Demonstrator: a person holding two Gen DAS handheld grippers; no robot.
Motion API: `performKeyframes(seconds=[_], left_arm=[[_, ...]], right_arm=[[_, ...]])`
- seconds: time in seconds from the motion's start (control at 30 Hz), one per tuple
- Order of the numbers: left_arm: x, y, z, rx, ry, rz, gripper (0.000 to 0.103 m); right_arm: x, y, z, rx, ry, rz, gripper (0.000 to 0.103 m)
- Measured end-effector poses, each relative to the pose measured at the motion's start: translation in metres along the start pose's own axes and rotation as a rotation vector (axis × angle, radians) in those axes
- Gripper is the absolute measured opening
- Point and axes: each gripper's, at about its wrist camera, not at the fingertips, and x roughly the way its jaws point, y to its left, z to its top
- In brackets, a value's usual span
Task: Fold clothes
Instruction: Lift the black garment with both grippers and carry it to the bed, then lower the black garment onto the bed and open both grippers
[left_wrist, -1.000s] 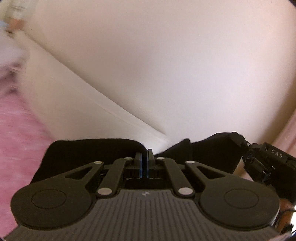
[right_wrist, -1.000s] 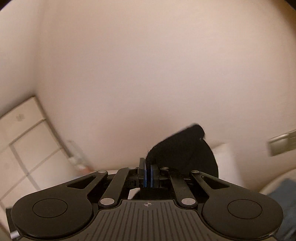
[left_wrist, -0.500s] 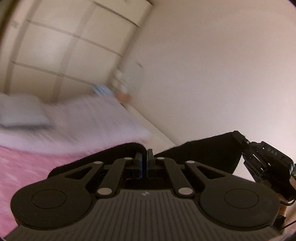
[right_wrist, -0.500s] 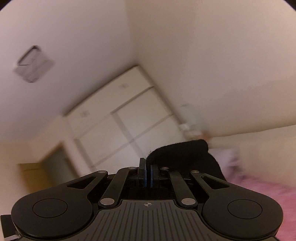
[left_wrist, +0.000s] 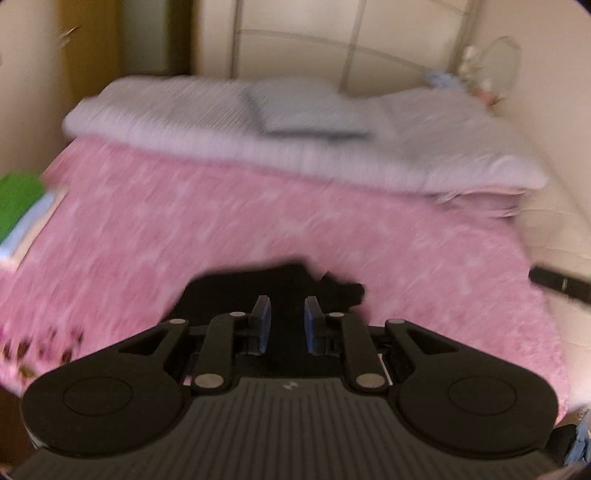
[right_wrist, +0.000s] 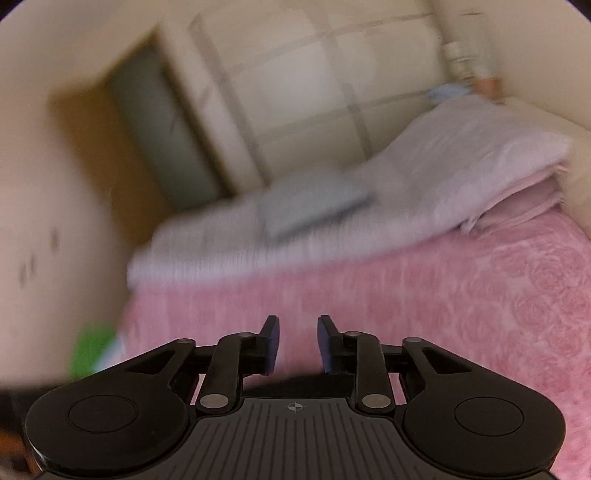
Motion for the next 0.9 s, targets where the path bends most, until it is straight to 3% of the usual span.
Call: performKeyframes(seconds=[0.1,0.23,0.37,0.47,0.9], left_arm=[[-0.011,0.022,-0.033,-0.013,0.015,0.035,0.014],[-0.028,0.008,-0.059,0.013,-0.017,0.091,0.014],[-0.044,-0.006,-0.087,0.039,-0.047,0.147,0.016],[-0.051,-0.02,-0.108,0.038,-0.052,0.161,0.016],[-0.089,-0.061,-0.198,0.044,-0.001,0.193,0.024]], right_arm=[[0.016,0.035,-0.053,-0.117,0.133,-0.008,0.028],[0.018,0.041,-0.085,-0.132,0.222,0.011,0.029],[0.0,0.03,-0.102,-0.16,0.252,0.014,0.031],[-0.039,0.033,-0.114,-0.171,0.255,0.007,0.032],[-0.119,-0.004,-0.176,-0.147,0.307,-0.006,0.04]])
